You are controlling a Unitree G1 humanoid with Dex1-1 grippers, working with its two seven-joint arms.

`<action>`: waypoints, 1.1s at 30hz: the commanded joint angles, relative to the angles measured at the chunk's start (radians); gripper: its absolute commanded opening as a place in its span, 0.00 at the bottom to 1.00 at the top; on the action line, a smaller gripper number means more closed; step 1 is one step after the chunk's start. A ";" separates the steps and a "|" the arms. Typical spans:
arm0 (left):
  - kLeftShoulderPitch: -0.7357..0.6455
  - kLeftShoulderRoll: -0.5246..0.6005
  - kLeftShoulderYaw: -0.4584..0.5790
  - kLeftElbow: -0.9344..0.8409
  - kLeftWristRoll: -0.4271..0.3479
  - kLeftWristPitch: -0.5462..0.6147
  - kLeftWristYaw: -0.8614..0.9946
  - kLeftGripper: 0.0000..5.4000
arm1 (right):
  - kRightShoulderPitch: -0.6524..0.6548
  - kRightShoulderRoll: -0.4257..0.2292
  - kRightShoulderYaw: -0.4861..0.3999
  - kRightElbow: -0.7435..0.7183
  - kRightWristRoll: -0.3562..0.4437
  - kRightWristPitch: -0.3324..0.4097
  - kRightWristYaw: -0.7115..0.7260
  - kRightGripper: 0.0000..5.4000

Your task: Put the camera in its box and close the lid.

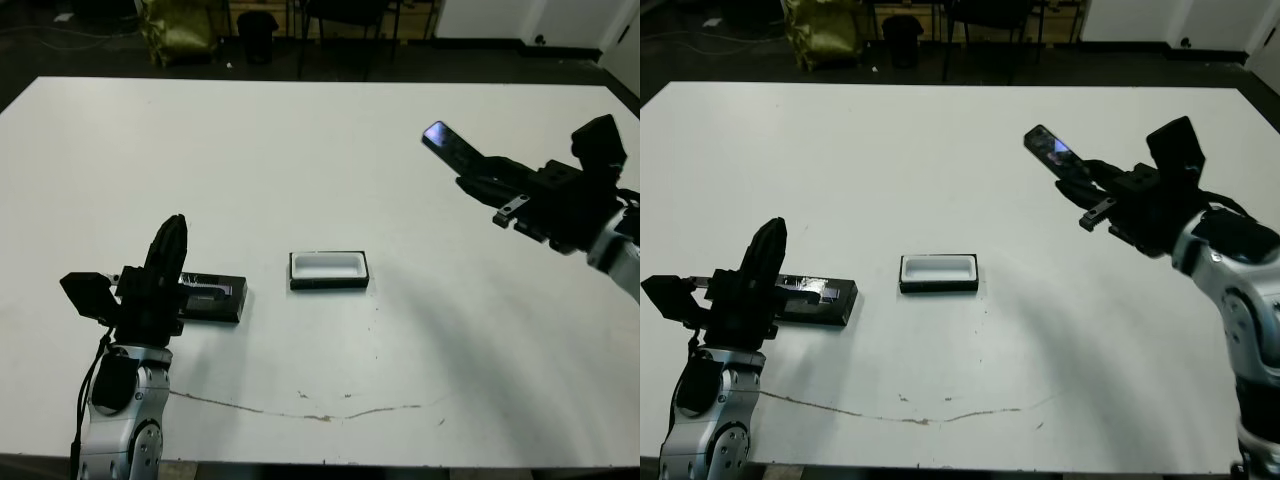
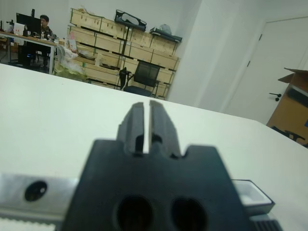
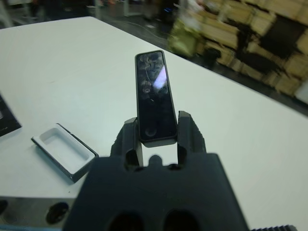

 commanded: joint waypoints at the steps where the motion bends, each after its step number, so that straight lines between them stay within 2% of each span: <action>1: 0.013 0.003 0.004 0.023 0.006 -0.008 -0.002 0.00 | -0.073 0.002 0.073 0.087 -0.055 -0.074 0.070 0.07; 5: 0.022 0.002 0.006 0.023 0.008 -0.011 0.005 0.00 | -0.164 0.031 0.140 0.189 -0.078 -0.098 0.160 0.07; 9: 0.026 0.001 0.007 0.031 0.012 -0.025 0.004 0.00 | -0.225 0.059 0.209 0.287 -0.140 -0.183 0.236 0.07; 13: 0.029 0.002 0.006 0.035 0.008 -0.028 0.001 0.00 | -0.282 0.092 0.259 0.388 -0.158 -0.211 0.333 0.07; 22: 0.024 0.005 0.003 0.051 0.010 -0.044 -0.008 0.00 | -0.350 0.098 0.355 0.481 -0.263 -0.300 0.484 0.07; 29: 0.025 0.002 -0.003 0.049 0.015 -0.045 -0.004 0.00 | -0.420 0.090 0.410 0.530 -0.309 -0.287 0.634 0.07; 33: 0.020 0.004 -0.002 0.056 0.014 -0.055 -0.011 0.00 | -0.432 0.096 0.409 0.545 -0.319 -0.319 0.670 0.07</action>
